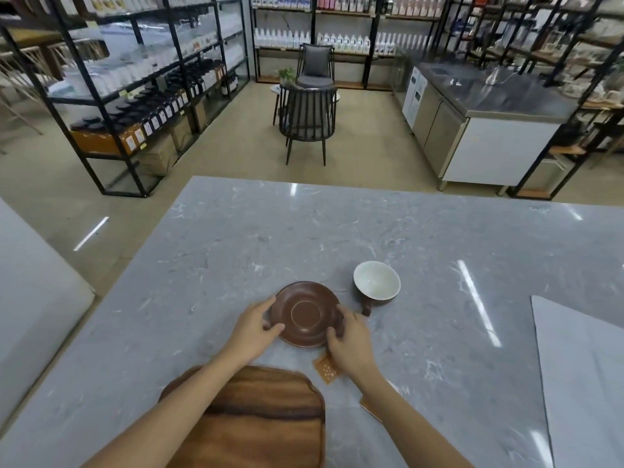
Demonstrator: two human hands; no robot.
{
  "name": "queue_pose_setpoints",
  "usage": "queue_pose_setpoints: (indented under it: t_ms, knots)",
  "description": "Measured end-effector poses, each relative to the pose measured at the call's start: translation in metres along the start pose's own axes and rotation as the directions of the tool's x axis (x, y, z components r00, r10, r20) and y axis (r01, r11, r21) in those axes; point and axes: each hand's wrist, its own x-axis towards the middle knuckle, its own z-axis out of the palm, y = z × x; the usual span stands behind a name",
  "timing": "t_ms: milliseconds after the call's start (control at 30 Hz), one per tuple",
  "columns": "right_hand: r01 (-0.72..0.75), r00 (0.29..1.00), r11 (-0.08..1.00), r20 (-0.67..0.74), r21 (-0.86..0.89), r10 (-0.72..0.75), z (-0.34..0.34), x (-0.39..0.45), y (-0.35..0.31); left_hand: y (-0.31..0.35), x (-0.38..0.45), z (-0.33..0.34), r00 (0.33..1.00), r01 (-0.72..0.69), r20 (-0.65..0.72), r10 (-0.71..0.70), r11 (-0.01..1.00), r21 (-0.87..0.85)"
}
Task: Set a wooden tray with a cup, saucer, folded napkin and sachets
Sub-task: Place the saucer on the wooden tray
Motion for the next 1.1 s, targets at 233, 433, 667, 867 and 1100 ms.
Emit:
queue_pose_setpoints:
  t_ms: [233, 433, 667, 867, 1100]
  knots:
    - [-0.009, 1.000, 1.000, -0.018, 0.016, 0.009, 0.002, -0.002, -0.008, -0.002, 0.005, 0.001, 0.999, 0.034, -0.013, -0.035, 0.997, -0.069]
    - [-0.021, 0.998, 0.999, -0.054, 0.039, 0.024, 0.002, -0.007, -0.013, 0.001, -0.002, -0.003, 0.997, 0.013, -0.068, -0.022, 0.991, -0.132]
    - [0.002, 0.991, 0.995, -0.132, 0.104, 0.011, -0.001, -0.025, -0.028, 0.003, -0.029, -0.020, 0.995, -0.021, -0.098, -0.004, 0.965, -0.260]
    - [0.006, 0.988, 0.989, -0.156, 0.145, 0.017, 0.003, -0.061, -0.046, -0.004, -0.067, -0.038, 0.996, -0.007, -0.089, -0.029, 0.925, -0.379]
    - [-0.021, 0.991, 0.976, -0.123, 0.216, 0.048, 0.014, -0.106, -0.061, -0.017, -0.115, -0.058, 0.997, -0.016, -0.073, -0.018, 0.895, -0.446]
